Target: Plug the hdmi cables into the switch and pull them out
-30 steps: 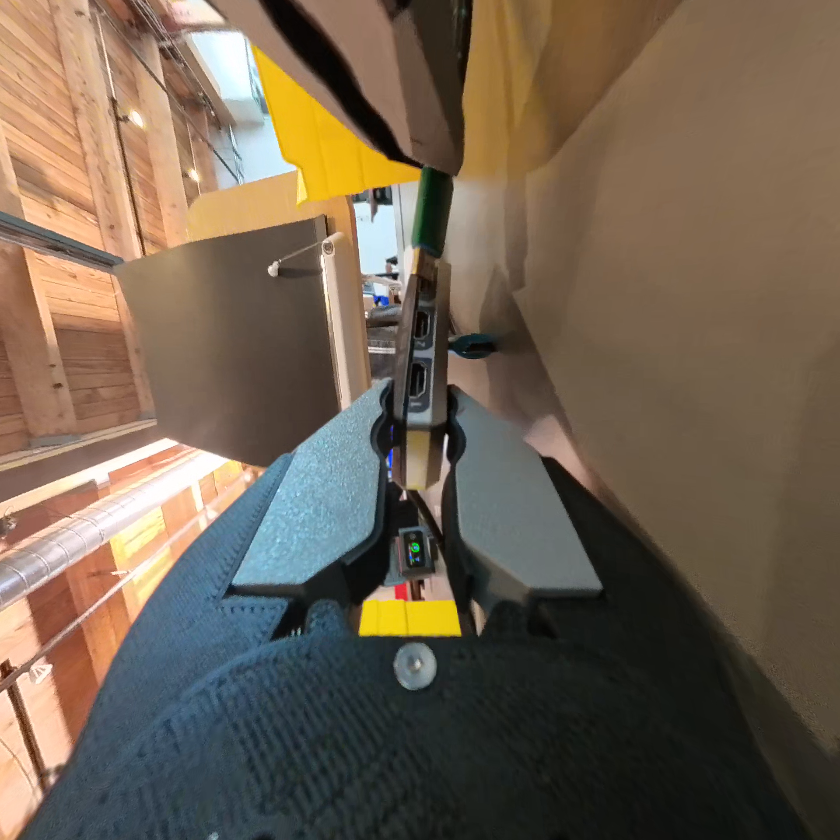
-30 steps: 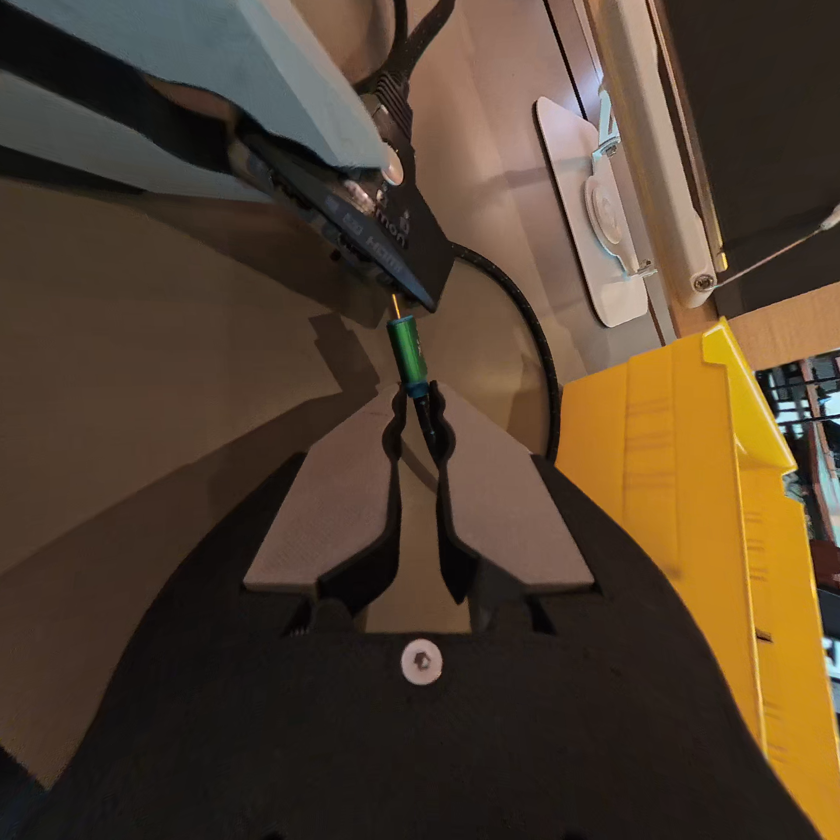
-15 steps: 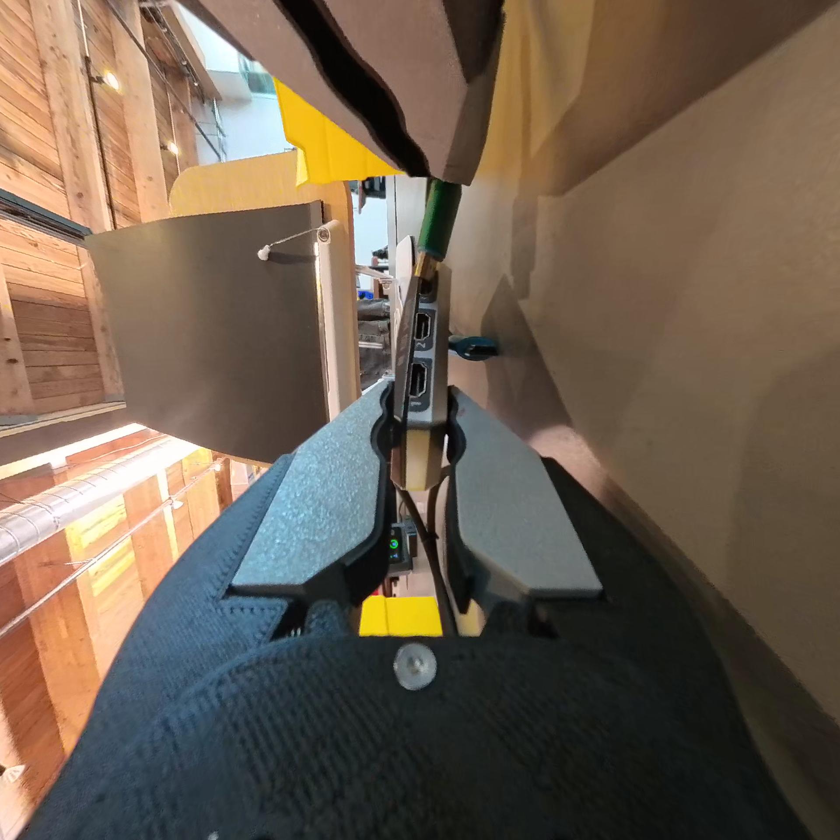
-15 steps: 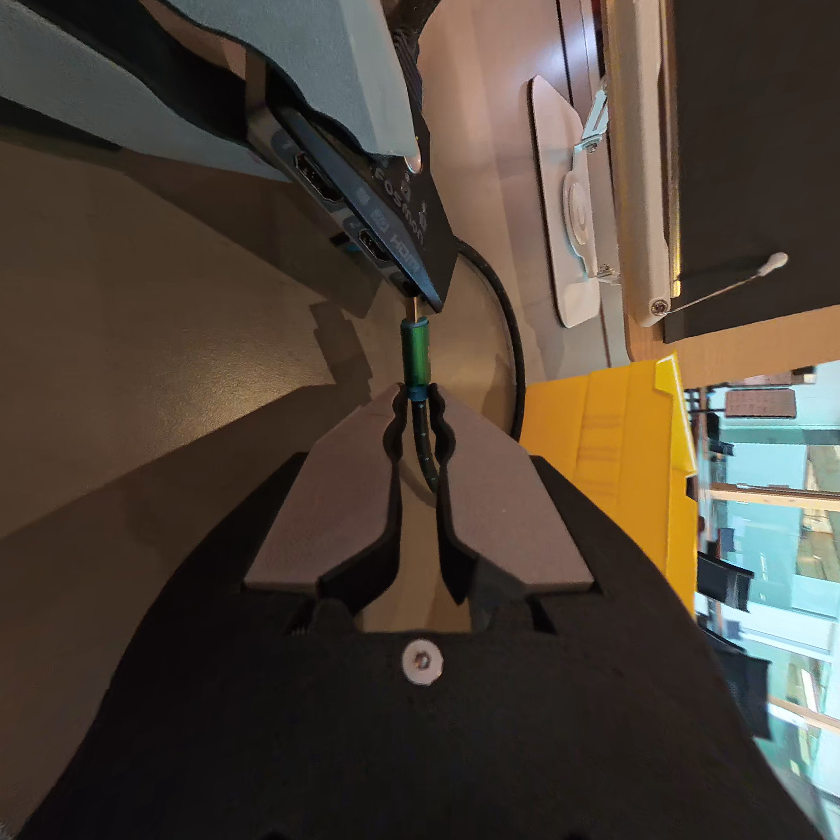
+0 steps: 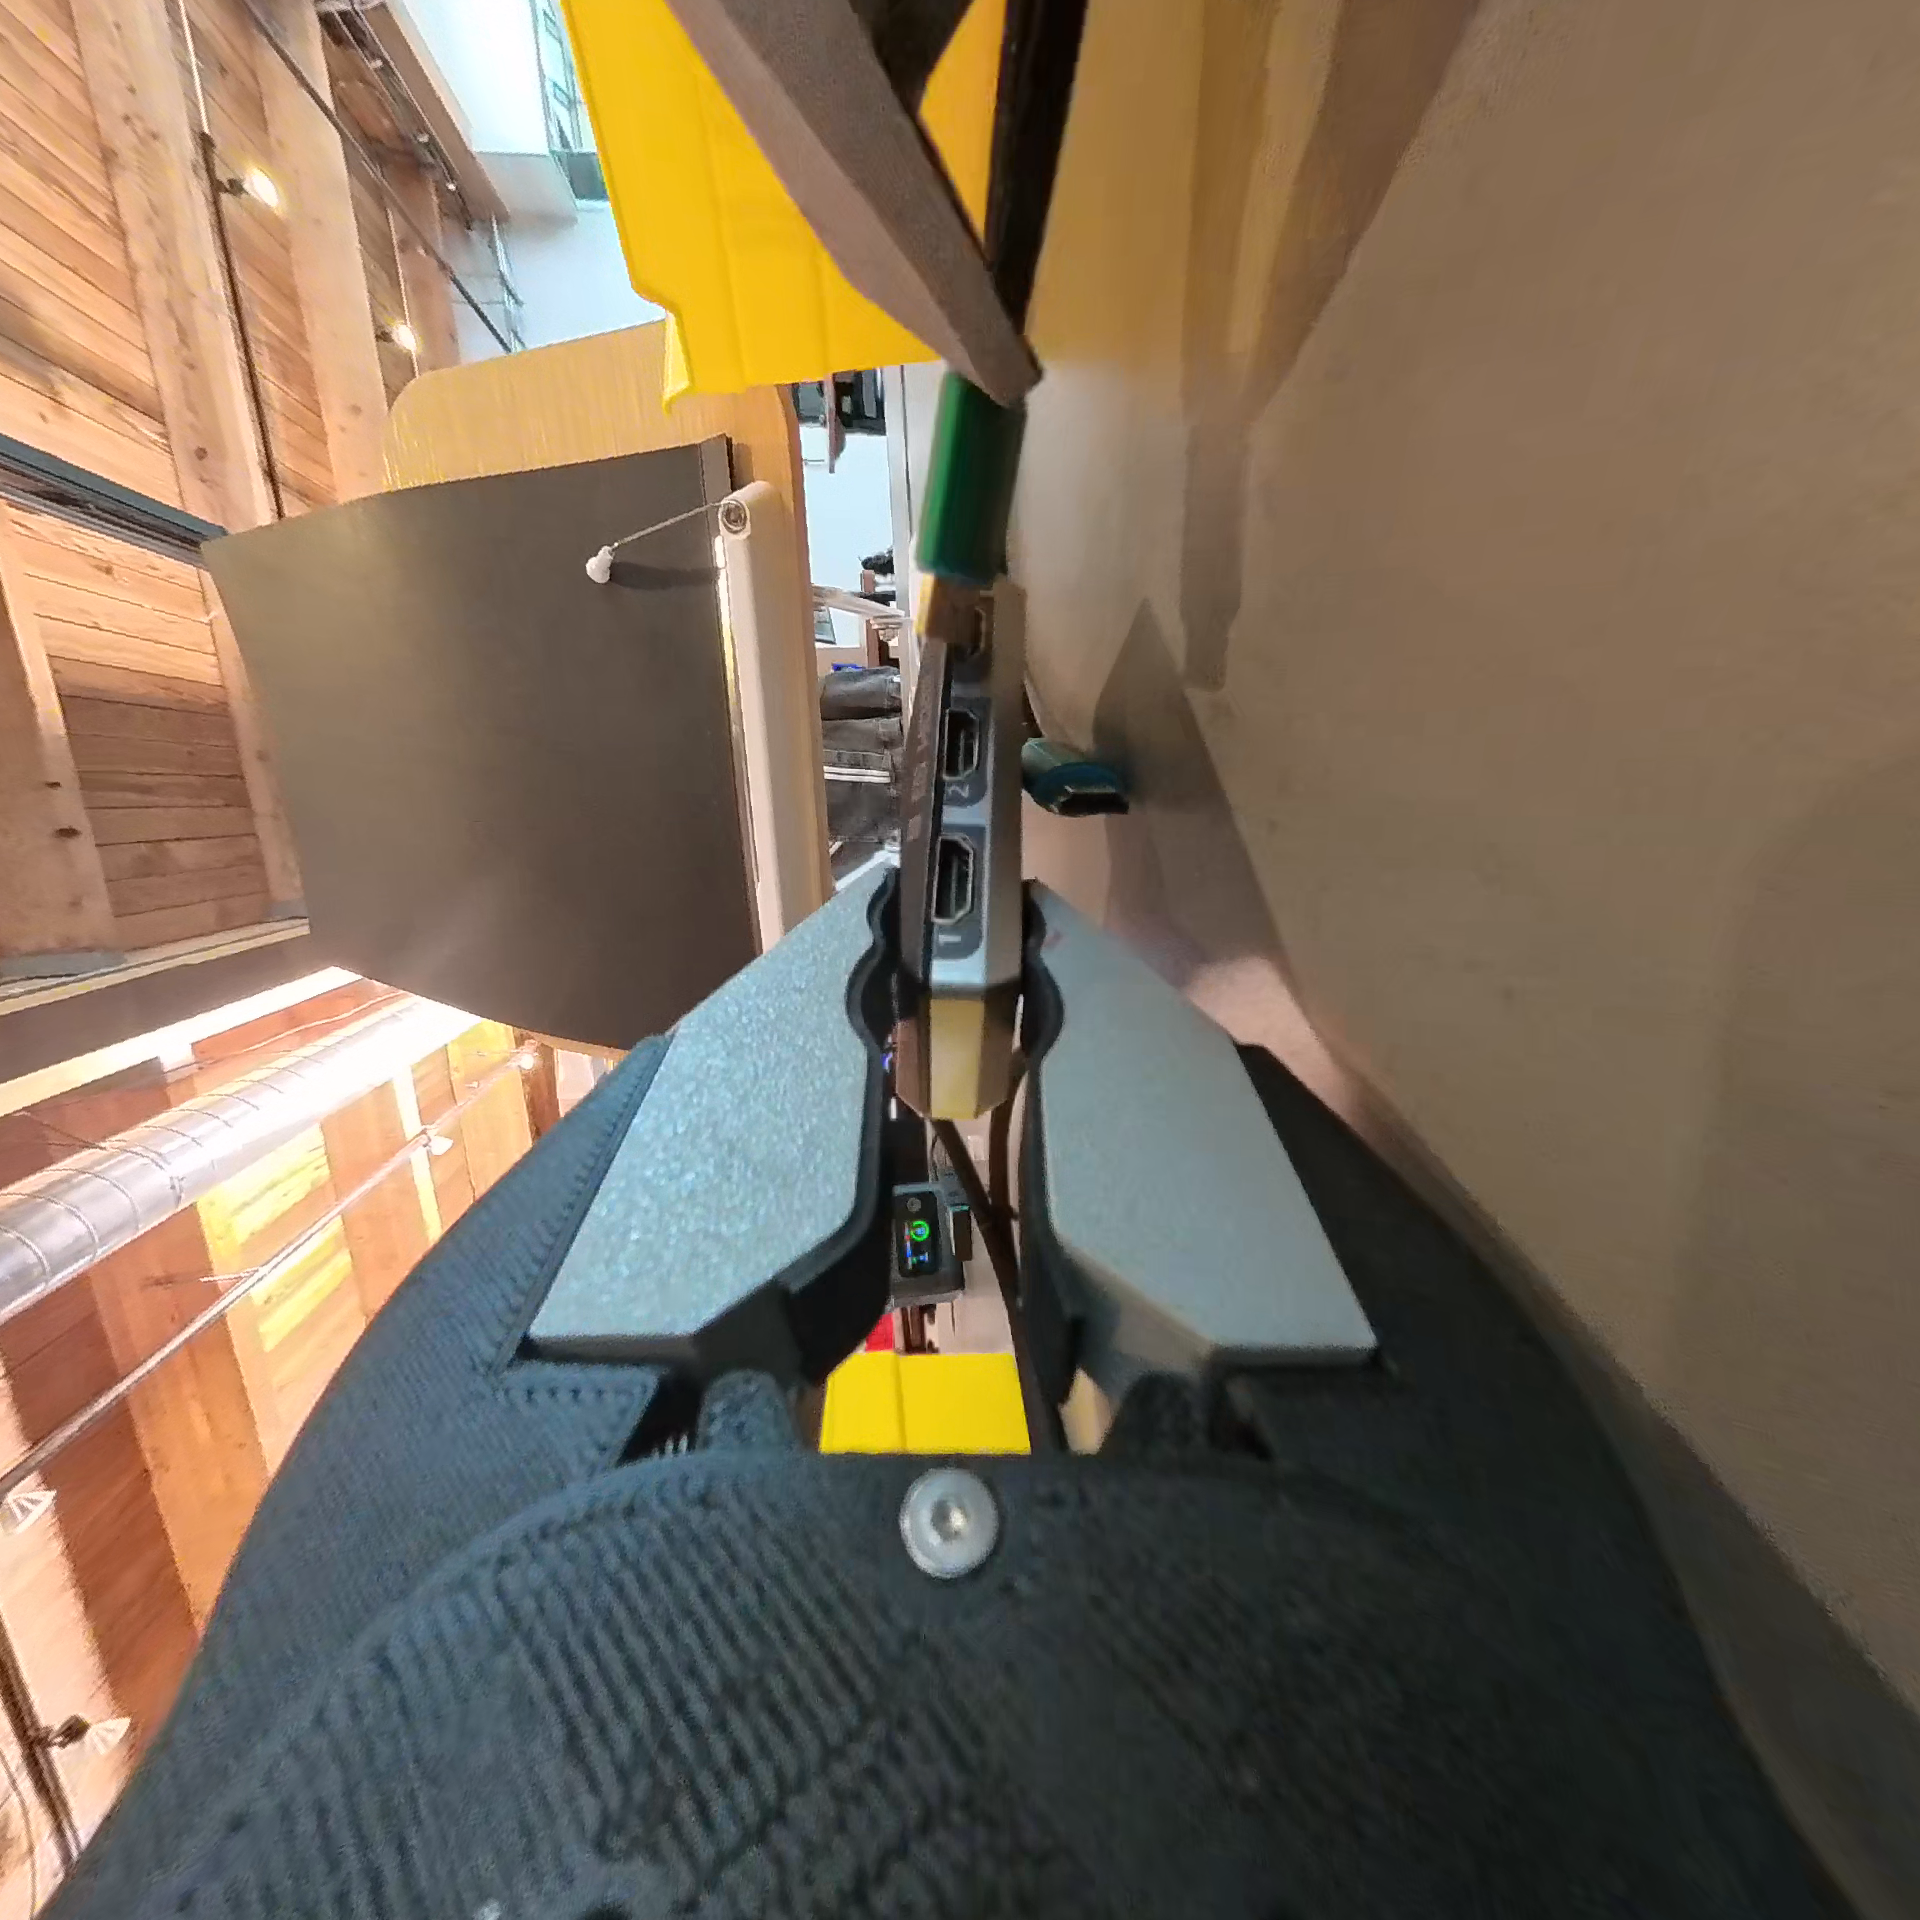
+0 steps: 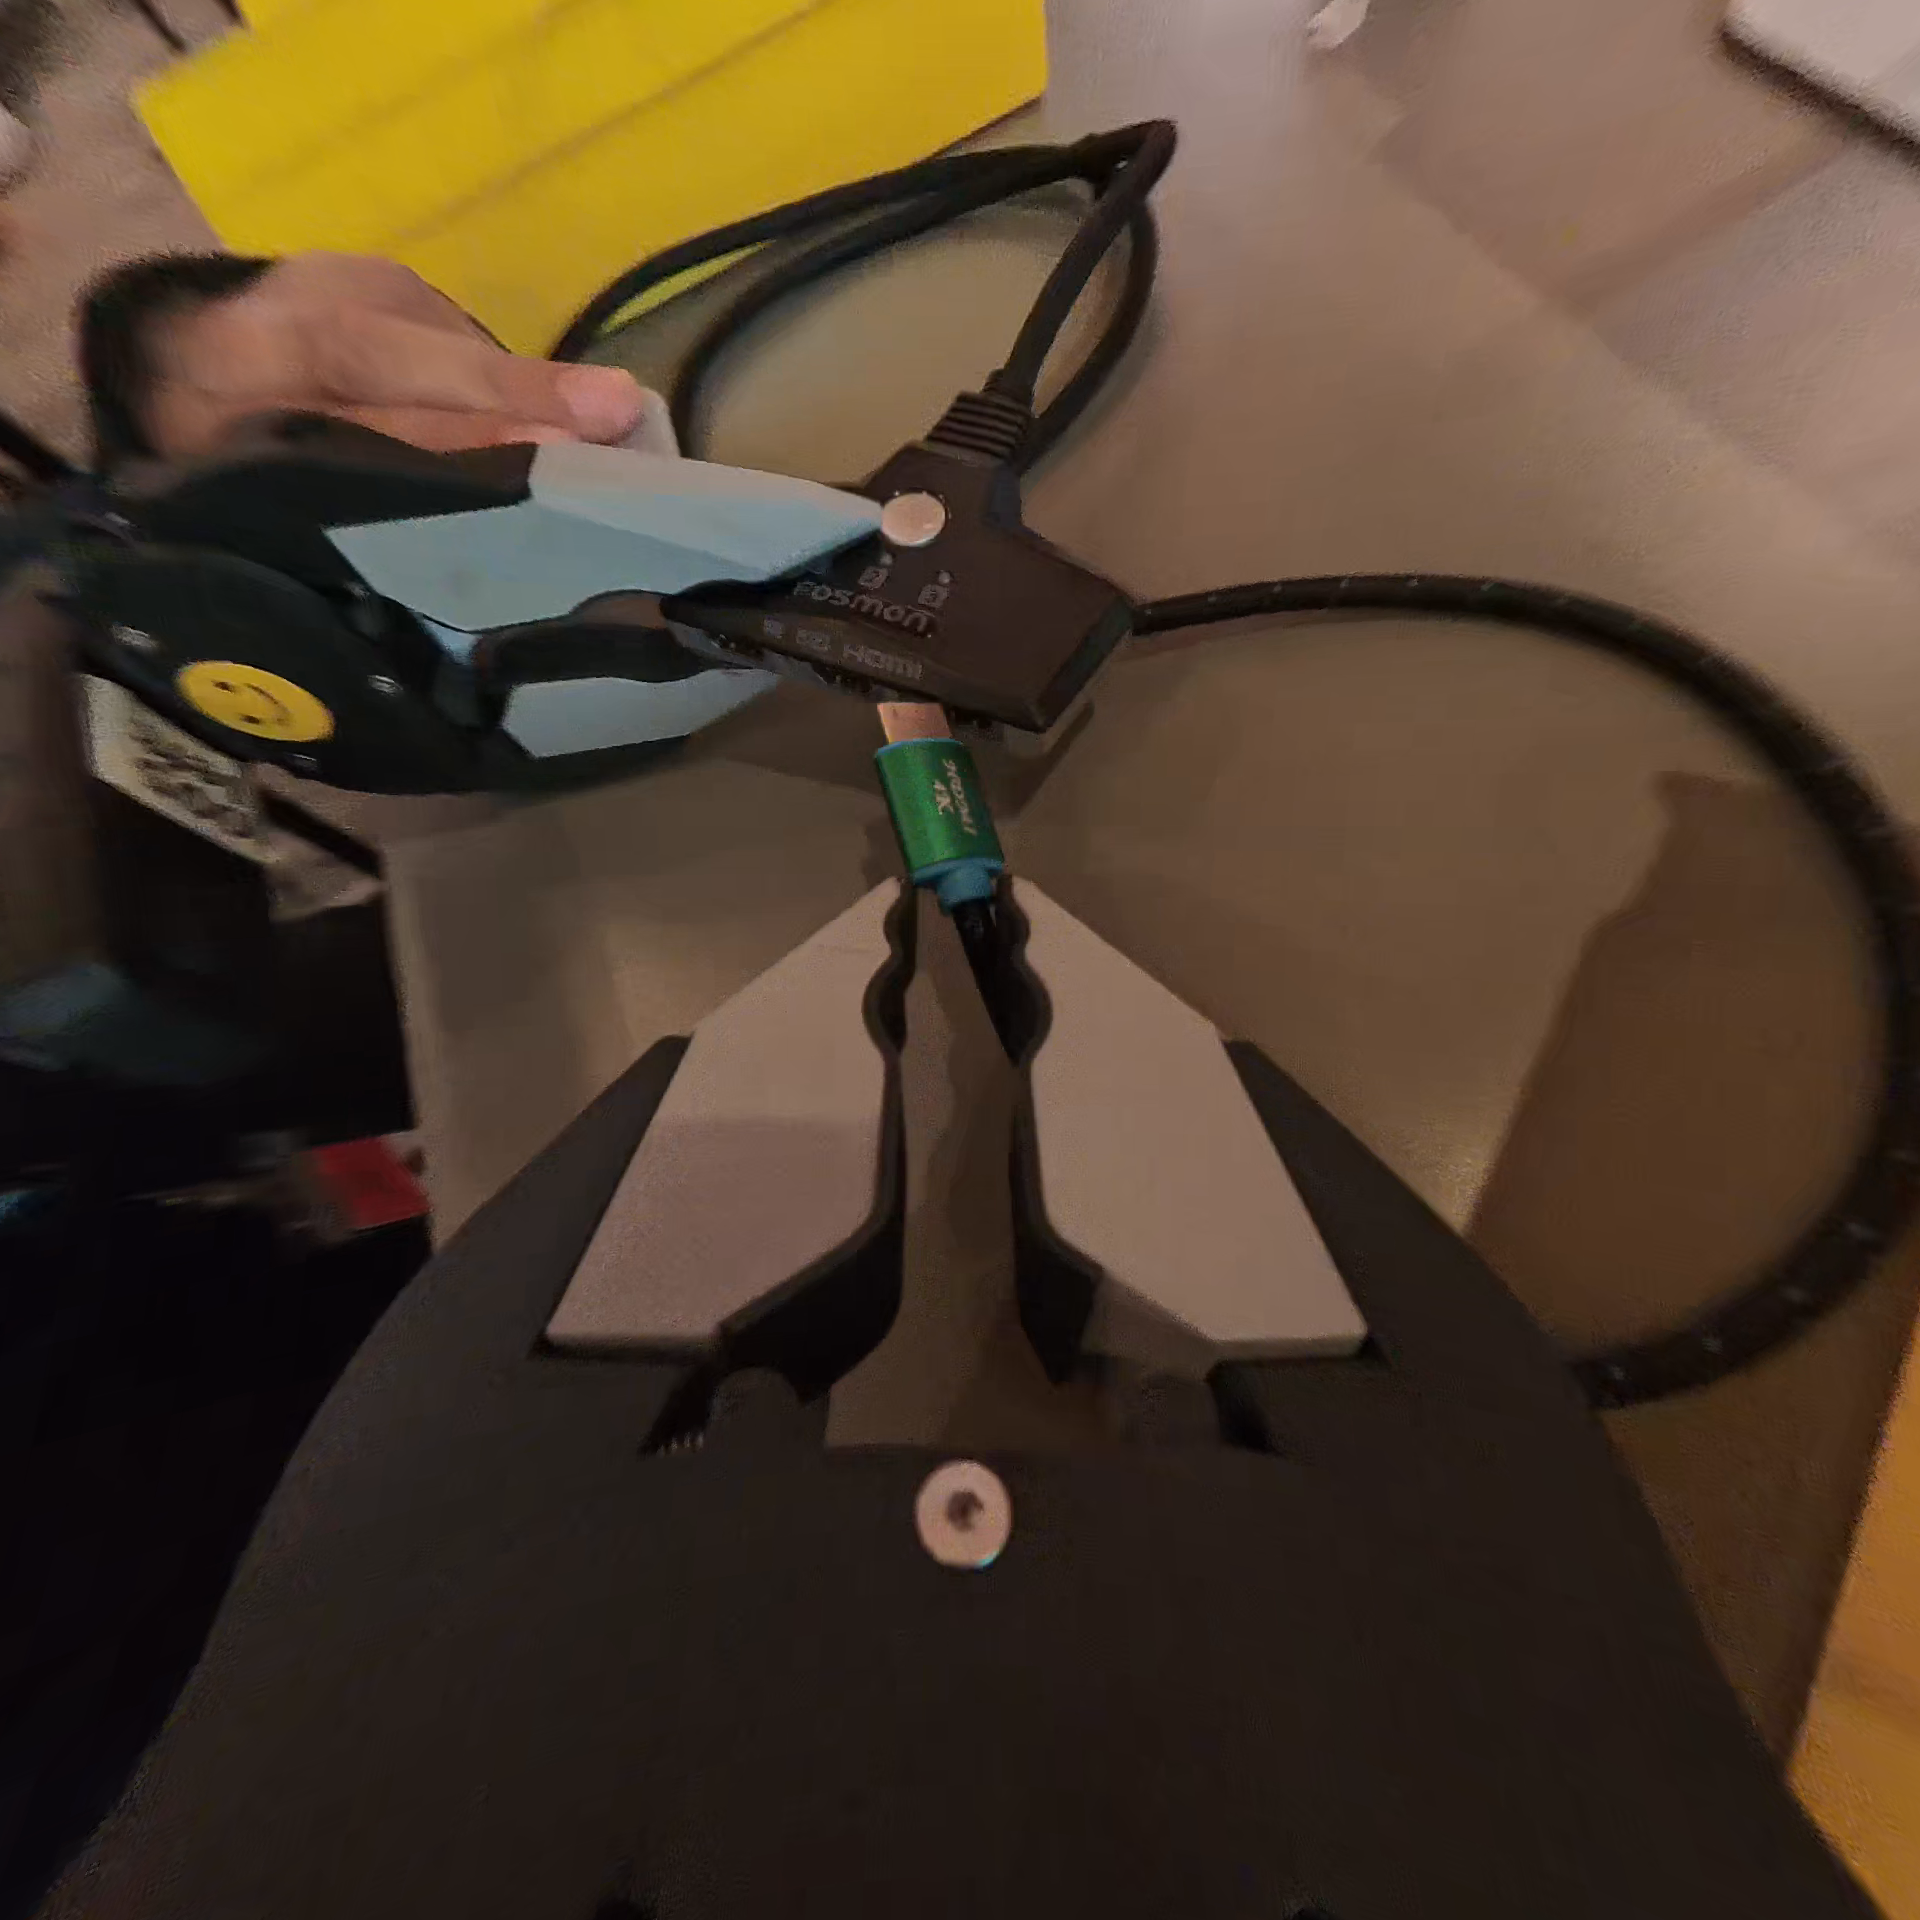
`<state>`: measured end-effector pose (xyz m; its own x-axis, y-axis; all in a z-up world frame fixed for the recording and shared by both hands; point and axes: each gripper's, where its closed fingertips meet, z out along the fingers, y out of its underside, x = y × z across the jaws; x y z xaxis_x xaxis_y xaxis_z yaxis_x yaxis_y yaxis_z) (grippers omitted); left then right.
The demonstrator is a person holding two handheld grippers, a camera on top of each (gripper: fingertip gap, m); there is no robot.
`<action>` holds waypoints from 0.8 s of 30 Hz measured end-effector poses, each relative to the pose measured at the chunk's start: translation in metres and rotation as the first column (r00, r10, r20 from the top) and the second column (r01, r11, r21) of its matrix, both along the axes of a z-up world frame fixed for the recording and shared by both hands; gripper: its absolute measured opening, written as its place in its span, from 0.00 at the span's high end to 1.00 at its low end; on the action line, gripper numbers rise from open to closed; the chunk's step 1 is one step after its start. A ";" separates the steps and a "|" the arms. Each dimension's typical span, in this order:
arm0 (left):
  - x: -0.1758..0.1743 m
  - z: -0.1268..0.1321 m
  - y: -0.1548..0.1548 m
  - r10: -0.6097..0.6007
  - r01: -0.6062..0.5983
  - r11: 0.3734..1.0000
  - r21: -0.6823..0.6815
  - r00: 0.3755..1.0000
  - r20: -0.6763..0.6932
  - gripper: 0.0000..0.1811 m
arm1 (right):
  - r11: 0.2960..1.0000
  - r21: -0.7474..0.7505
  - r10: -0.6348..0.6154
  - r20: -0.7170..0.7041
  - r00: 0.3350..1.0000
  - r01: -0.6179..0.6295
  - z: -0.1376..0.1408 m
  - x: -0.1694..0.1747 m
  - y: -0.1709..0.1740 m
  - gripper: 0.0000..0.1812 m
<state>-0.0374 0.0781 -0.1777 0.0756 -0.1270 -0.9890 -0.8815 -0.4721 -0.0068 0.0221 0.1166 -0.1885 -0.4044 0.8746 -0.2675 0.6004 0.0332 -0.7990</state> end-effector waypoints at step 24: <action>-0.003 -0.001 -0.002 0.006 -0.006 1.000 0.003 1.000 0.025 0.90 | 0.991 -0.037 0.130 0.170 0.977 -0.126 -0.012 0.005 0.007 0.85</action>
<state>-0.0407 0.0761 -0.1784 0.1014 -0.1238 -0.9871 -0.8784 -0.4770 -0.0304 0.0270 0.1241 -0.2000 -0.4587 0.8105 -0.3644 0.7208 0.0996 -0.6859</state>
